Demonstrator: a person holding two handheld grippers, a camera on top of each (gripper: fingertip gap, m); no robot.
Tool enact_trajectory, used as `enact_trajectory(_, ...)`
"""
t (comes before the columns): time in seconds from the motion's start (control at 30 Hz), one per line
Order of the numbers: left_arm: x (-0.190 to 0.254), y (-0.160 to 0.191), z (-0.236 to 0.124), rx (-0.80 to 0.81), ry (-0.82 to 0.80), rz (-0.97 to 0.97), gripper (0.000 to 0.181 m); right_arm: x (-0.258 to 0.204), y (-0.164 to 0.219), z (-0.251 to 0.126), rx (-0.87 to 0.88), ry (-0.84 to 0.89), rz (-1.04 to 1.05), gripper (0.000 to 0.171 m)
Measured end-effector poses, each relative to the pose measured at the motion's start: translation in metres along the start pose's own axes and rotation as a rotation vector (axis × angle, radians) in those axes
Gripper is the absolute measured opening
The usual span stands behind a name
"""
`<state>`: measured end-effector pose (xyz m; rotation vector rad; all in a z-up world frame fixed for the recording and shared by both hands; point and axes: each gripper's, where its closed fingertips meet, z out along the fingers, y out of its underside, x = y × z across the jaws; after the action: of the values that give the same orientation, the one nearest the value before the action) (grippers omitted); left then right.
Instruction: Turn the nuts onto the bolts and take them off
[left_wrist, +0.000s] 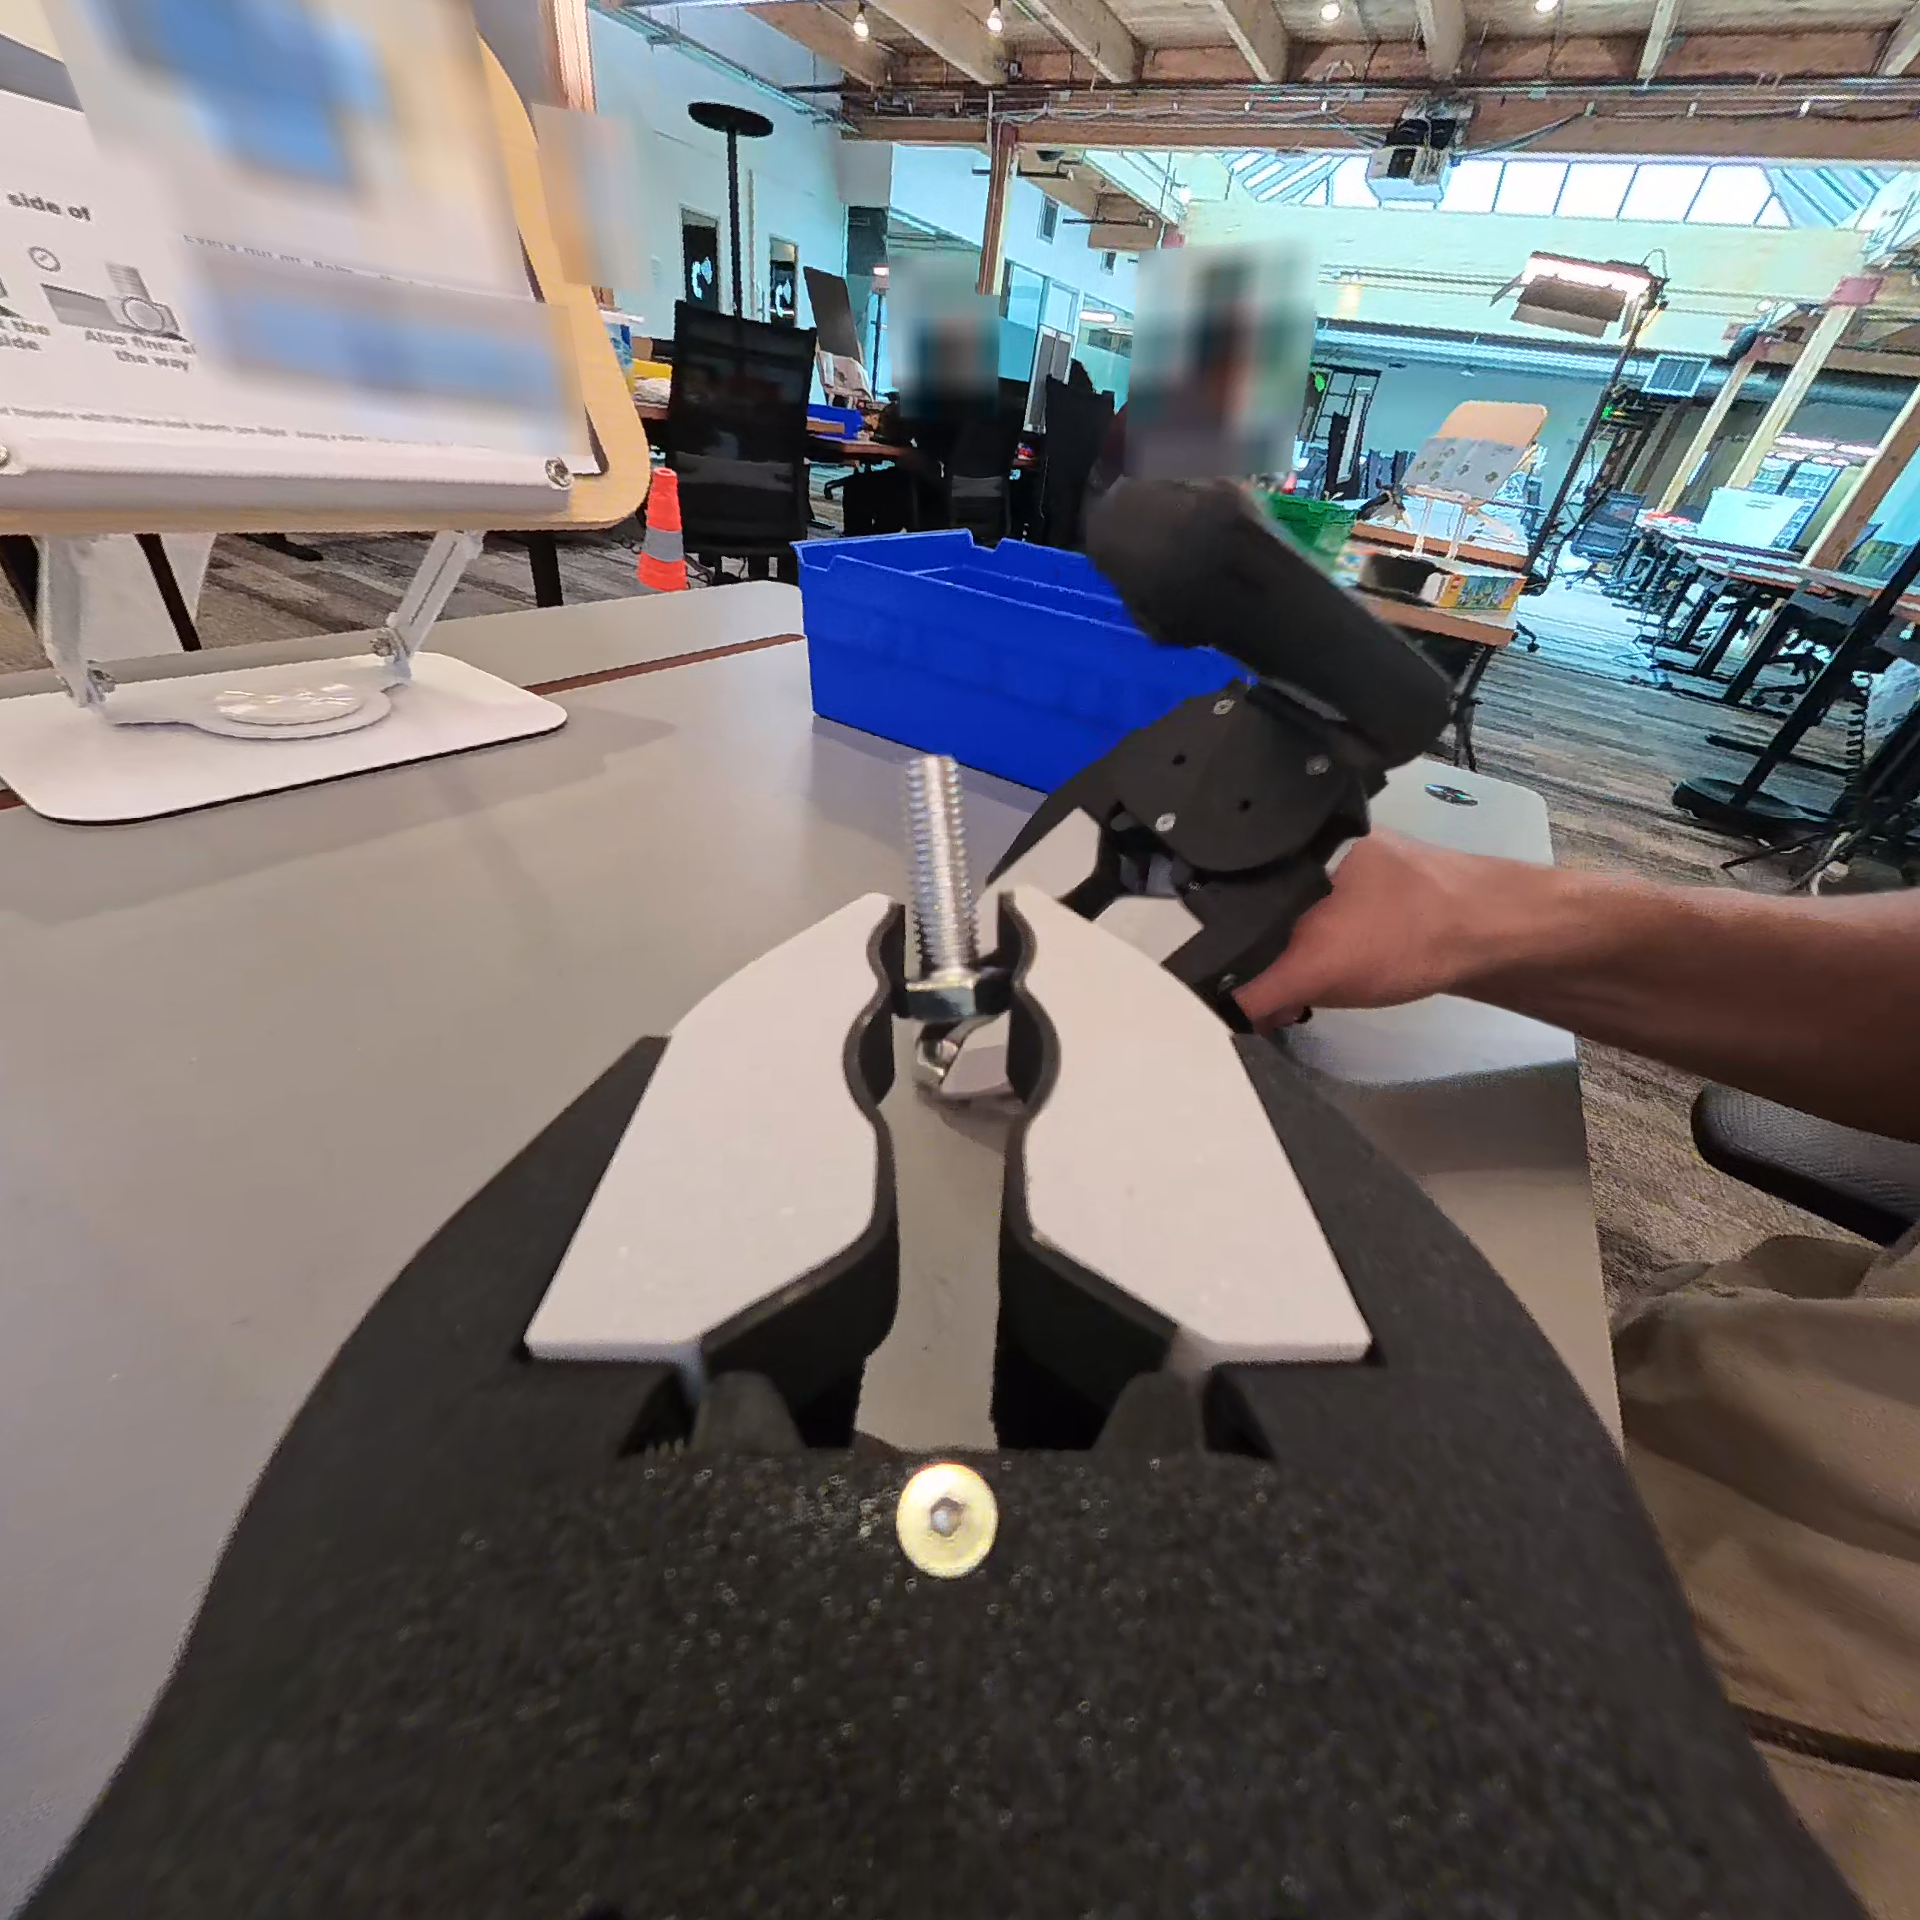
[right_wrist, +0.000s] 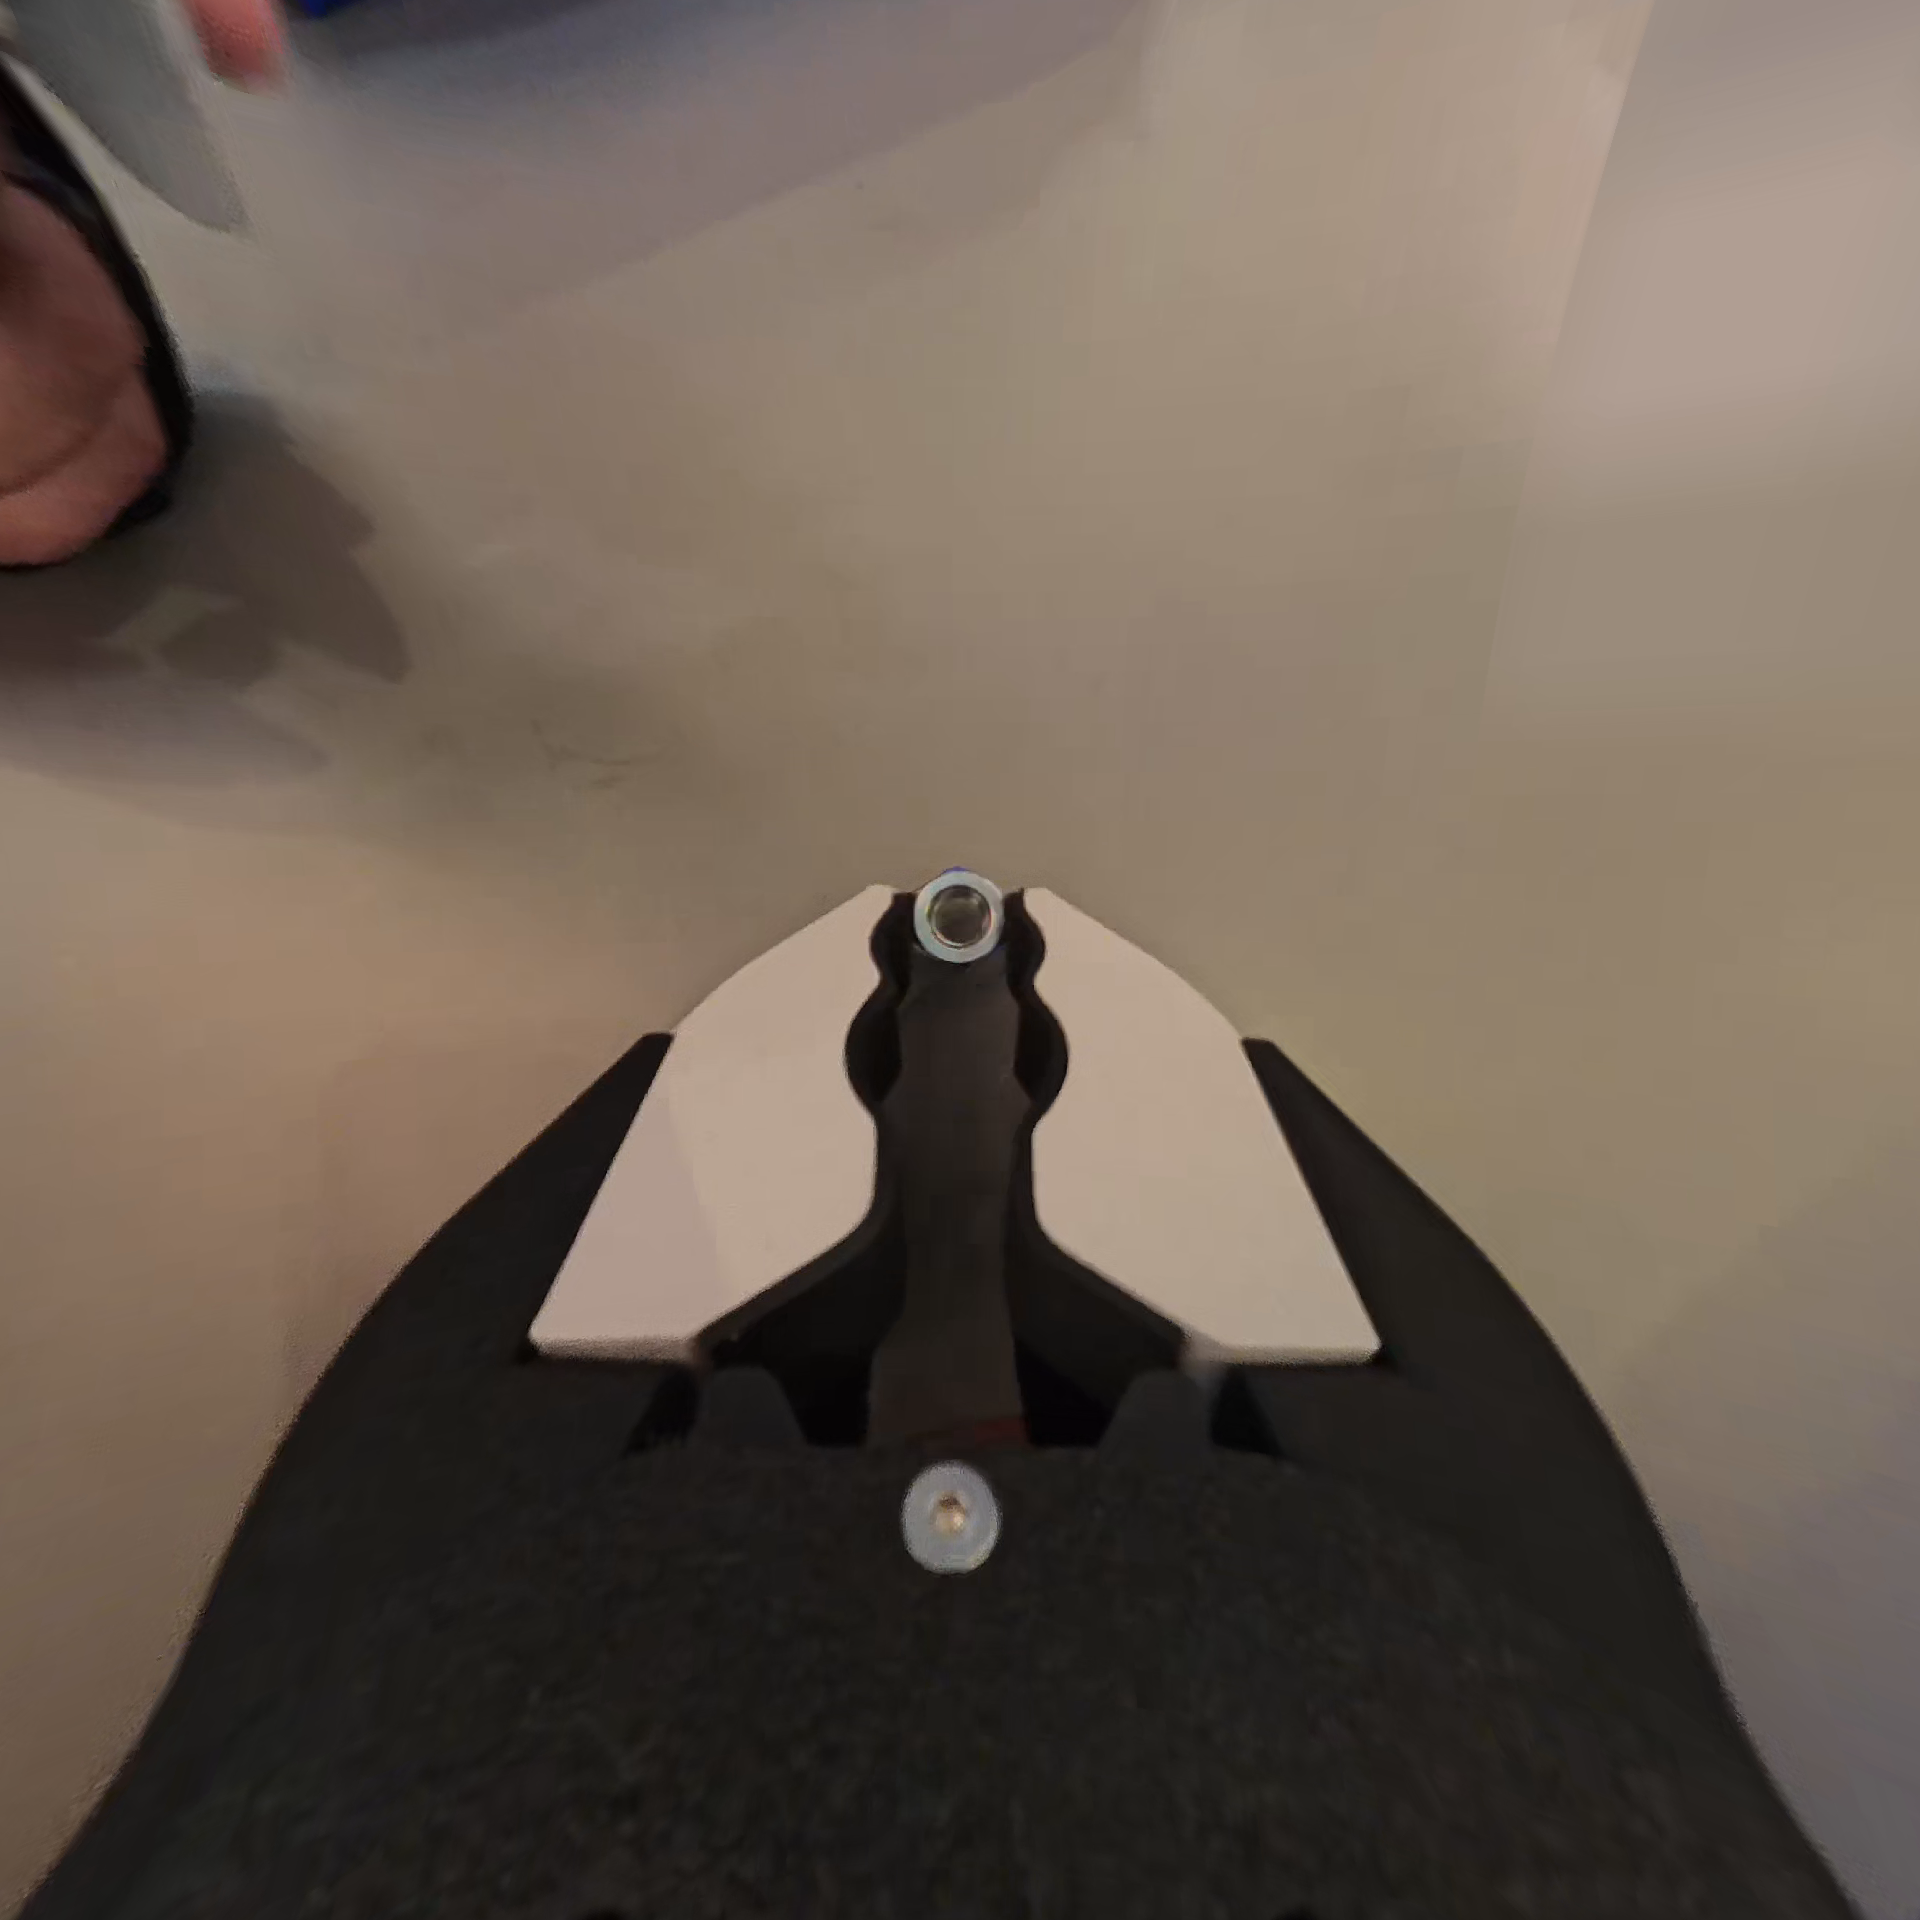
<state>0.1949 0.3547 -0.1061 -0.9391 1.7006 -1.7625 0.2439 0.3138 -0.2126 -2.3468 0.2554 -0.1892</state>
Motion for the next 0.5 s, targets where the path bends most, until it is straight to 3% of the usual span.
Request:
enact_trajectory(0.2, 0.013, 0.009, 0.008, -0.088, 0.135, -0.027, 0.016, -0.020, -0.062, -0.071, 0.318, 0.027, -0.177, 0.017)
enact_trajectory(0.33, 0.031, 0.007, 0.012, -0.119, 0.269, -0.036, 0.016, -0.046, -0.083, -0.115, 0.509, -0.197, -0.150, 0.017)
enact_trajectory(0.5, 0.067, 0.000, 0.013, -0.197, 0.509, 0.006, 0.016, -0.064, -0.090, -0.131, 0.587, -0.454, -0.172, 0.017)
